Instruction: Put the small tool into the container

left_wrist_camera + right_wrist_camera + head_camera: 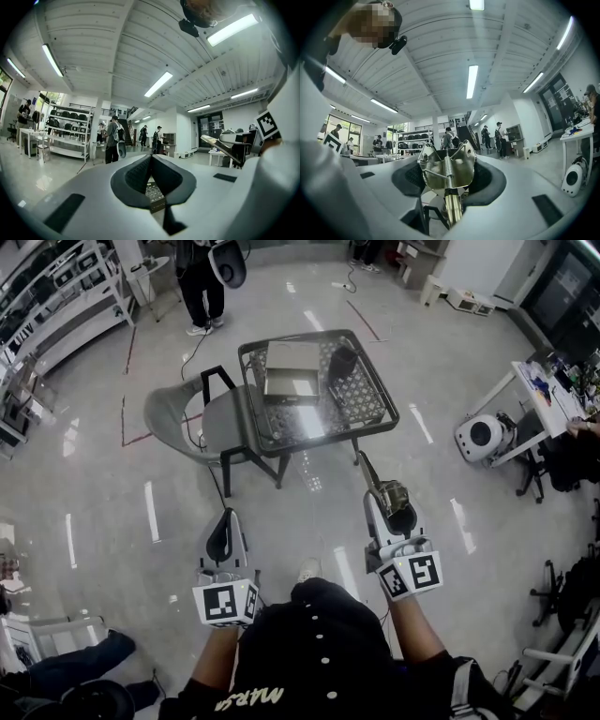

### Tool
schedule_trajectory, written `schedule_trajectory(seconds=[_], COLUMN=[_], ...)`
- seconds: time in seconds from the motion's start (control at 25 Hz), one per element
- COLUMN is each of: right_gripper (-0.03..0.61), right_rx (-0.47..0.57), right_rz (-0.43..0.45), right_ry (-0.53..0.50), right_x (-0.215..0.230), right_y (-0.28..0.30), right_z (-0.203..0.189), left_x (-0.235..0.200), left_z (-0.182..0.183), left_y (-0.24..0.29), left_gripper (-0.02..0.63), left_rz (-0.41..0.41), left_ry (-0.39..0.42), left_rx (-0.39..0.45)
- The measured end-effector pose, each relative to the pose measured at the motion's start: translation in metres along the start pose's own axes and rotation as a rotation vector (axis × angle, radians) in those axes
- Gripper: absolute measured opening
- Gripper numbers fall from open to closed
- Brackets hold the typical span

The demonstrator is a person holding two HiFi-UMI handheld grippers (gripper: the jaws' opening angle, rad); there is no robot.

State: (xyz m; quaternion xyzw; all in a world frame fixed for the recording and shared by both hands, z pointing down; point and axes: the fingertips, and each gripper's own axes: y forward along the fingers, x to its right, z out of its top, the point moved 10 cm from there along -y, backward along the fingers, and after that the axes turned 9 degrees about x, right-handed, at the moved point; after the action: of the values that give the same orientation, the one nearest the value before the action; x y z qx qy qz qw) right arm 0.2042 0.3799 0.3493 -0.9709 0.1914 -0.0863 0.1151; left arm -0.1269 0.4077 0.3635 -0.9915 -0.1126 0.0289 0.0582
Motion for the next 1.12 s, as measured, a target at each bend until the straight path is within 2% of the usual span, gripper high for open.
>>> schedule_trajectory(seconds=[0.24,0.56,1.12], right_gripper=[0.222,0.222,0.223], right_rx=[0.001,-0.006,-0.014], right_rz=[0.02,0.038,0.042], right_ry=[0.007,0.02,0.019], right_x=[0.023,0.046,0.056], right_y=[0.027,0.047,0.089], right_z=[0.002,-0.003,-0.021], left_x=[0.006,0.013,-0.005], left_z=[0.003,-0.001,-0.014], left_y=[0.033,0.051,0.089], left_gripper=[0.026,0.026,0.026], left_rz=[0.015,0.042,0.048], left_ry=[0.001,0.004,0.002], left_rx=[0.005,-0.002,-0.012])
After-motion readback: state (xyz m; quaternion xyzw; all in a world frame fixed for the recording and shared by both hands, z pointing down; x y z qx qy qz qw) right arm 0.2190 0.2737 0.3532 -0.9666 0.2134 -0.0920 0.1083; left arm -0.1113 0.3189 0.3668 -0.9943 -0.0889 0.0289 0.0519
